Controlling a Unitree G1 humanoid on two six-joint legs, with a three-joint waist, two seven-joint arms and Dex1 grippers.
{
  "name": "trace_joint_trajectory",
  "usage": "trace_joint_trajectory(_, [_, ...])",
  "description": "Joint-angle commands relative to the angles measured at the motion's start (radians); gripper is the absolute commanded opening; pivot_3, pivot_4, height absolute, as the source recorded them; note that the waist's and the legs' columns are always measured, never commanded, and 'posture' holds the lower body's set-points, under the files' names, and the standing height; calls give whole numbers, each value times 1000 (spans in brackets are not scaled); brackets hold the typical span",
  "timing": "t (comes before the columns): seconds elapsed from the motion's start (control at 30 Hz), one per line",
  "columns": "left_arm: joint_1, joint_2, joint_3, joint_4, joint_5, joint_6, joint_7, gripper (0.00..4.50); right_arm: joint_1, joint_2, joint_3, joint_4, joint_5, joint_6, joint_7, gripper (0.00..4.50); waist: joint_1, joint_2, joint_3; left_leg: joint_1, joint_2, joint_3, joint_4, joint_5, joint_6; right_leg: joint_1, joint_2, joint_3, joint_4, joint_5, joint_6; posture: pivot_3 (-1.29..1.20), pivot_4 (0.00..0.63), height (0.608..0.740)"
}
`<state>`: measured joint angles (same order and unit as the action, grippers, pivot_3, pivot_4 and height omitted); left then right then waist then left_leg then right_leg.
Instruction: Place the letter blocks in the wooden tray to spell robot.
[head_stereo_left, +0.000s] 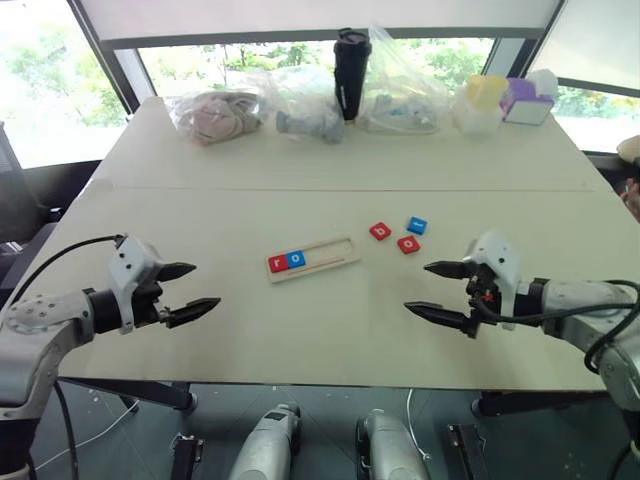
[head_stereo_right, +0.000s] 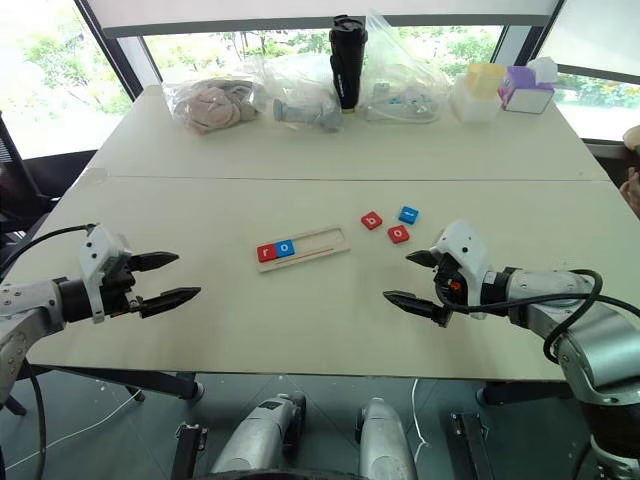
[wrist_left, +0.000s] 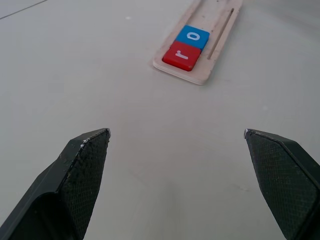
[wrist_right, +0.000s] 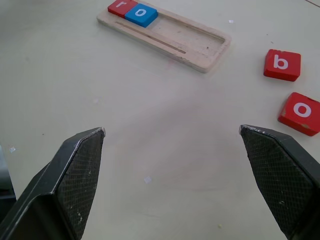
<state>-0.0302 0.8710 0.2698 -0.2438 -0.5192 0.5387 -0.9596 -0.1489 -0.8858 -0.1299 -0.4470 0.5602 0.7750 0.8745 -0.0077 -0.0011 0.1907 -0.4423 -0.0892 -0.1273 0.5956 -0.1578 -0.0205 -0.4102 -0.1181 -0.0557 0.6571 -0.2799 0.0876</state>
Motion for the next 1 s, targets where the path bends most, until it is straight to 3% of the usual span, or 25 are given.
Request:
trace_joint_trajectory(0.03, [-1, 6, 42, -31, -17, -3, 5, 4500, -22, -5, -10, -5, -4, -24, 4, 4463, 0, 0, 0, 0, 0, 0, 0, 0, 0, 0, 0, 0, 0, 0, 0, 0, 150, 740])
trace_joint_trajectory(0.57, [-79, 47, 18, 27, 20, -15, -4, 4500, -34, 11, 11, 22, -19, -8, -38, 4463, 0, 0, 0, 0, 0, 0, 0, 0, 0, 0, 0, 0, 0, 0, 0, 0, 150, 740])
trace_joint_trajectory(0.83, [-394, 41, -228, 227, 152, -115, -128, 4500, -141, 37, 48, -41, 63, 137, -70, 4463, 14, 0, 0, 0, 0, 1, 0, 0, 0, 0, 1, 0, 0, 1, 2, 0, 150, 740])
trace_joint_trajectory(1.0, [-541, -94, -383, 402, 244, -214, -179, 4500, -143, 111, 70, -124, 83, 191, -157, 4463, 19, -1, 1, 0, 0, 1, -1, 0, 1, 0, 2, 0, -1, 3, 6, 0, 150, 740])
